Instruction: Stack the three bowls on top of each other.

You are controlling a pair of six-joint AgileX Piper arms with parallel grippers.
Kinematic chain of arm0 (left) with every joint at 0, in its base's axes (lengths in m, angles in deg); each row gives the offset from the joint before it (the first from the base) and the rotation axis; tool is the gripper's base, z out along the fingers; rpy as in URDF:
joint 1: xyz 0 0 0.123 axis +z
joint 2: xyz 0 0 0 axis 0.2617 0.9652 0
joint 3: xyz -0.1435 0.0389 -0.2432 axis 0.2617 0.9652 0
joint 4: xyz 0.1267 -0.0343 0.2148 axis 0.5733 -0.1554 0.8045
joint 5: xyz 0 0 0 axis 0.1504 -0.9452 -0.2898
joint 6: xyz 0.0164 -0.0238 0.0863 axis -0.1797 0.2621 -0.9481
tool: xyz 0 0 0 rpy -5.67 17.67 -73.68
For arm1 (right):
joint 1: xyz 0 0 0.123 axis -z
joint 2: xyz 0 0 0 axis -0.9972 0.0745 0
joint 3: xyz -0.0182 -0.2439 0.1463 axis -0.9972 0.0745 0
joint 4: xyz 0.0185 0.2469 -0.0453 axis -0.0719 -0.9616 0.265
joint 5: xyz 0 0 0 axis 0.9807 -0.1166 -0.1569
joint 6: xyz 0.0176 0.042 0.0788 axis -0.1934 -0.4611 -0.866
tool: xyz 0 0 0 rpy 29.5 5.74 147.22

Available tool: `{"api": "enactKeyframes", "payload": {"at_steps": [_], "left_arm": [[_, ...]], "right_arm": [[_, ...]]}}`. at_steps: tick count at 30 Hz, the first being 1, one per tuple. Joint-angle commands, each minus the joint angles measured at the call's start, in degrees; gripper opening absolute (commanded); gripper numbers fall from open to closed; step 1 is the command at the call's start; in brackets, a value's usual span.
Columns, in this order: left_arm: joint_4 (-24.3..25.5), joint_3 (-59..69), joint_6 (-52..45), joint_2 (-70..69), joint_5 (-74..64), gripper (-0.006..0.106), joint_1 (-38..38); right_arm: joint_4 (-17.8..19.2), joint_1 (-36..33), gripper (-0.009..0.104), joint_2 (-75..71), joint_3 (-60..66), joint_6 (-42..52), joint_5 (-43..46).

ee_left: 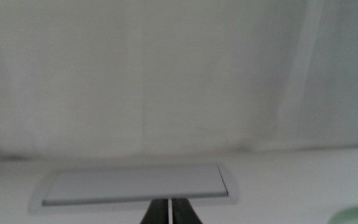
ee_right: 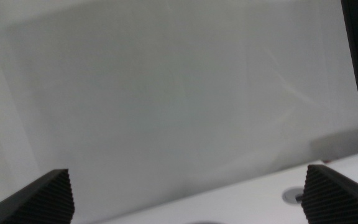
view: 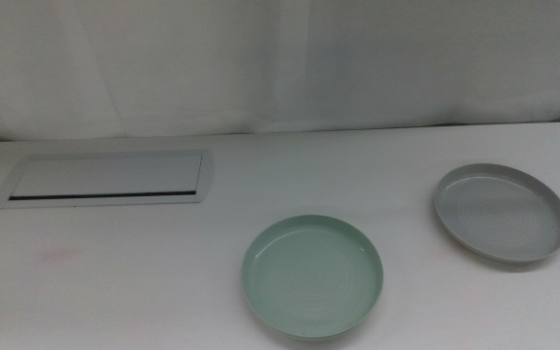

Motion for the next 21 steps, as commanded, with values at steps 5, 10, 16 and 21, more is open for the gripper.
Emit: {"api": "enactKeyframes", "payload": {"at_steps": [5,10,16,21], "left_arm": [[-0.67,8.24,2.52,-3.78,1.83,-0.003,0.04],[-0.67,9.36,3.49,-3.78,1.31,-0.003,0.04],[-0.67,9.36,2.91,-3.78,1.52,-0.003,0.04],[-0.24,9.36,2.79,-3.78,1.24,-0.003,0.04]], "right_arm": [[0.37,0.30,0.103,4.20,-8.84,1.00,-7.33],[1.54,0.30,0.103,12.42,-16.48,3.62,-11.16],[2.12,0.30,0.103,26.04,-27.57,5.17,-22.53],[5.12,0.30,0.103,39.18,-36.15,4.93,-30.20]]}}
